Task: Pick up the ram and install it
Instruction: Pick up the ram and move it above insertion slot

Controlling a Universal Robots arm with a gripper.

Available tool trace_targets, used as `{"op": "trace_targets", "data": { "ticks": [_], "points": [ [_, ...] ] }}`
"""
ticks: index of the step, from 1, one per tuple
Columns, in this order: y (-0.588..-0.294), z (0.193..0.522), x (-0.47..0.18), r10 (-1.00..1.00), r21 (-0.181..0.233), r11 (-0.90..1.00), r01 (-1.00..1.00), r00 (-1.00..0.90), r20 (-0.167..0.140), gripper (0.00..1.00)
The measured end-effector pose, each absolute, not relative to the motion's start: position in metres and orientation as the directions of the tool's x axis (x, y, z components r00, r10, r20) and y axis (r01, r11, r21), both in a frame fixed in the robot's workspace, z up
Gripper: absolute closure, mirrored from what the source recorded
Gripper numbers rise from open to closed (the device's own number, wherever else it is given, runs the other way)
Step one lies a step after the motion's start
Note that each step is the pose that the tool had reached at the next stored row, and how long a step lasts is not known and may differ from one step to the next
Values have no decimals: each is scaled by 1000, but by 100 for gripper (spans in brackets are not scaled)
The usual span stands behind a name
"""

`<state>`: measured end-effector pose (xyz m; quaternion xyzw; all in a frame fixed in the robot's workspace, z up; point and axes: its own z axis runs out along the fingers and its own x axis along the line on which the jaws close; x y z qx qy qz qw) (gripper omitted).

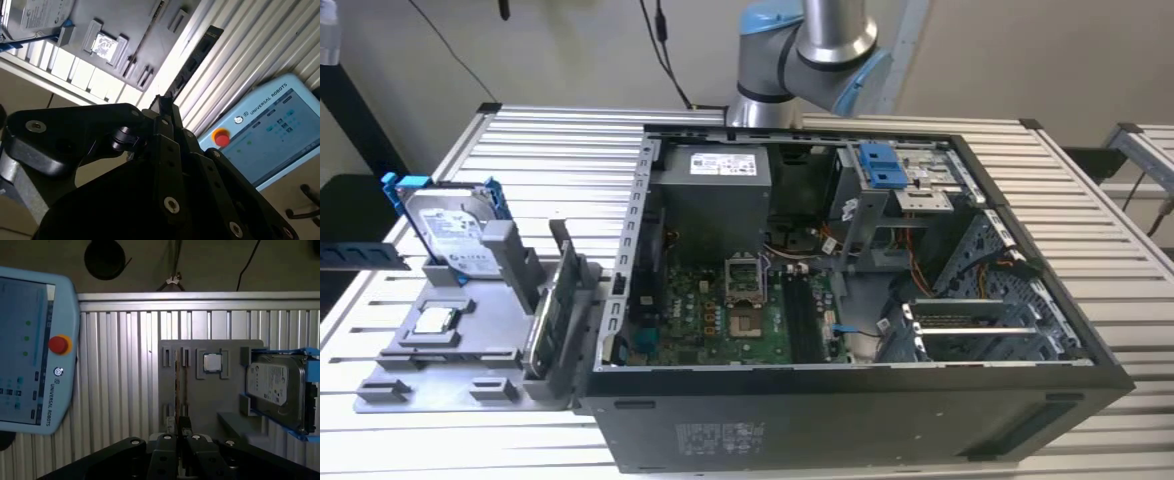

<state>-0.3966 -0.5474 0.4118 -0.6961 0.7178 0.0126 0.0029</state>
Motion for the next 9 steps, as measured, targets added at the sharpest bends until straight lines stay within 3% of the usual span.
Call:
{"op": "trace_targets", "data": {
  "ticks": [9],
  "points": [
    [-547, 424, -397, -999, 14, 30, -999, -31, -22, 86]
  ]
}}
